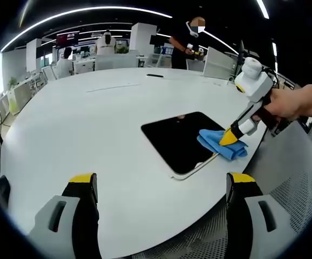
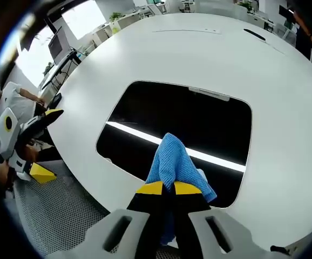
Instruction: Wipe the mirror surface with the cleaning cloth until all visible marks leave the cleaned area.
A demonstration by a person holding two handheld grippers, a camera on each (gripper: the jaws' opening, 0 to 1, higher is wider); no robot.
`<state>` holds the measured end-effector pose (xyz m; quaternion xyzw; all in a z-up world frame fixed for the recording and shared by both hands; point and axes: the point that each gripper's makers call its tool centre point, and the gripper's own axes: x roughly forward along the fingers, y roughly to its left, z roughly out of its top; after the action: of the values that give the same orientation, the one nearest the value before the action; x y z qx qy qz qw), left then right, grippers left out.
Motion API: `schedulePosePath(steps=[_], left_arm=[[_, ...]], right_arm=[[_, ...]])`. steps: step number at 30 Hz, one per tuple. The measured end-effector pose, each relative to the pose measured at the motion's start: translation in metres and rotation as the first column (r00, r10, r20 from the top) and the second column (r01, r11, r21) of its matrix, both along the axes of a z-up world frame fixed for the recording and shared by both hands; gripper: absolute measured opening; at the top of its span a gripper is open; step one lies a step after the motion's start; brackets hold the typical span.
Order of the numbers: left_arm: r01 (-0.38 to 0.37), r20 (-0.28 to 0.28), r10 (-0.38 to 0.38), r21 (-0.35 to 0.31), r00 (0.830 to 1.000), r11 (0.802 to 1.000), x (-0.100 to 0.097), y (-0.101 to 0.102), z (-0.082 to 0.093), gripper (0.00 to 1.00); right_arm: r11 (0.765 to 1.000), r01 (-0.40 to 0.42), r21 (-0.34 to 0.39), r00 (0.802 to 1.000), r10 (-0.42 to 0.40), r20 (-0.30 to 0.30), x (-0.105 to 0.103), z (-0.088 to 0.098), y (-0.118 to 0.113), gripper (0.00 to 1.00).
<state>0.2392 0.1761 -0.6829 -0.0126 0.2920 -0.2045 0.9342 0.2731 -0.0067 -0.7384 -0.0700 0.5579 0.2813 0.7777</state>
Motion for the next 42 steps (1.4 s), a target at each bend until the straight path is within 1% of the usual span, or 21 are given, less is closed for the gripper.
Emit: schedulePosePath(steps=[3,10,16,17,27,36,42], left_arm=[[0.0,-0.001,0.0,0.001,1.0,1.0,0.0,0.0,0.0,0.99],[-0.002,-0.003,0.002,0.004,1.0,1.0,0.0,0.001,-0.002,0.99],[-0.005,0.0,0.005,-0.002,1.0,1.0,0.0,0.0,0.0,0.99],[-0.003,0.0,0.003,-0.003,1.0,1.0,0.0,-0.001,0.0,0.99],[-0.004,-0.007,0.004,0.001,1.0,1.0,-0.001,-0.001,0.0,0.99],[-0.009,-0.004,0.009,-0.002,1.0,1.0,-0.001,0.0,0.002,0.99],[0.0,-0.014,0.0,0.003,1.0,1.0,-0.002,-0.001,0.001,0.99]], right_arm=[[1.0,-0.013,0.005,1.0,0.013,0.02,-0.003,0.0,0.0,0.0],[1.0,-0.016,0.012,1.0,0.016,0.012,-0.001,0.0,-0.001,0.0],[1.0,-0.022,0.014,1.0,0.021,0.008,-0.002,0.0,-0.005,0.0],[1.0,-0.015,0.027,1.0,0.015,0.004,-0.002,0.0,-0.005,0.0],[0.999,-0.006,0.031,1.0,0.006,-0.007,0.0,0.0,-0.01,0.0],[0.999,0.026,0.03,1.0,-0.025,-0.01,0.003,0.0,-0.026,0.0],[0.999,0.042,0.032,0.999,-0.042,-0.01,0.003,0.0,-0.033,0.0]])
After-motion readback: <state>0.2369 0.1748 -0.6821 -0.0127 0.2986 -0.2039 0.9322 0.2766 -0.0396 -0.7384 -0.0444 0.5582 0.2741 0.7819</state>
